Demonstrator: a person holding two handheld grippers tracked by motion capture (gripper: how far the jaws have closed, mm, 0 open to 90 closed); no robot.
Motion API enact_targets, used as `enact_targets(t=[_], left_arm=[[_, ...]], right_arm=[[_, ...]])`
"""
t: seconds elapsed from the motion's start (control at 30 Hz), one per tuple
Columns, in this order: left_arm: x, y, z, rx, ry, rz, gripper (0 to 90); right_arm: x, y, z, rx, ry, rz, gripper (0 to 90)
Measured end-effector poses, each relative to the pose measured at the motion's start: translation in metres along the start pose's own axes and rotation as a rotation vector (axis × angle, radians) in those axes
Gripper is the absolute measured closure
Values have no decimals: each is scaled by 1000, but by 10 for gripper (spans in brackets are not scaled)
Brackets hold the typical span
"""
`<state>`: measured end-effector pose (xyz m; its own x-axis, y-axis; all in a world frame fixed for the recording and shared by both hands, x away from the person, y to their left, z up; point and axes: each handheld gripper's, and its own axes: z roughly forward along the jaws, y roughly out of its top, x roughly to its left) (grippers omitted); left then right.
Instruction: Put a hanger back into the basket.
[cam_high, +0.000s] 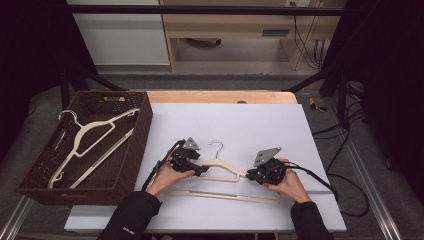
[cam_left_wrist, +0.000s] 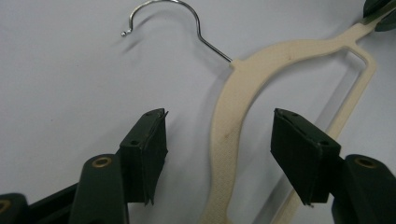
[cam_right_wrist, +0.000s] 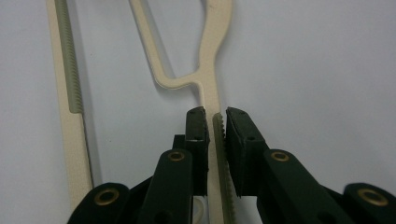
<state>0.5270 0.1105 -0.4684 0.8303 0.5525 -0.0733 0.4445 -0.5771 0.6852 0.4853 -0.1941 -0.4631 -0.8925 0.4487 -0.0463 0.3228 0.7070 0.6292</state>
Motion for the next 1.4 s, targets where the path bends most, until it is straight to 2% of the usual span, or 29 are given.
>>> enact_targets(t=[0.17, 0.27, 0.4, 0.5, 0.57, 0.6, 0.7, 0.77, 0.9, 1.07, 1.17, 1.27, 1.4], left_arm=[[-1, 0, 3, 17, -4, 12, 397], [-3, 0, 5, 24, 2, 19, 418], [-6, 1, 5, 37, 31, 33, 562], [-8, 2, 4, 48, 20, 40, 676], [-9, 2, 4, 53, 27, 47, 698], [-10, 2, 3, 60, 27, 69, 706], [-11, 2, 2, 64, 29, 79, 716], [-14, 3, -2, 74, 45, 122, 722], [-23, 2, -10, 56, 75, 173, 732], [-33, 2, -20, 25, 98, 198, 739], [-39, 3, -27, 23, 113, 220, 740], [-45, 2, -32, 16, 126, 231, 742], [-50, -1, -37, 13, 139, 241, 743]], right_arm=[[3, 2, -10, -32, -2, -6, 795], [5, 4, -13, -33, -10, -15, 795], [8, 7, -11, -20, -7, -29, 796], [9, 8, -13, -27, -6, -27, 796], [9, 8, -13, -33, -4, -34, 796], [10, 9, -14, -30, -5, -19, 795], [10, 8, -13, -23, -6, -25, 795], [10, 7, -10, -8, -11, -17, 792], [9, 5, -9, -9, -8, 5, 782], [6, 4, -12, -55, 5, 42, 659], [6, 8, -14, -103, 33, 76, 567], [7, 16, -17, -170, 62, 140, 480], [13, 29, -19, -205, 63, 156, 452]])
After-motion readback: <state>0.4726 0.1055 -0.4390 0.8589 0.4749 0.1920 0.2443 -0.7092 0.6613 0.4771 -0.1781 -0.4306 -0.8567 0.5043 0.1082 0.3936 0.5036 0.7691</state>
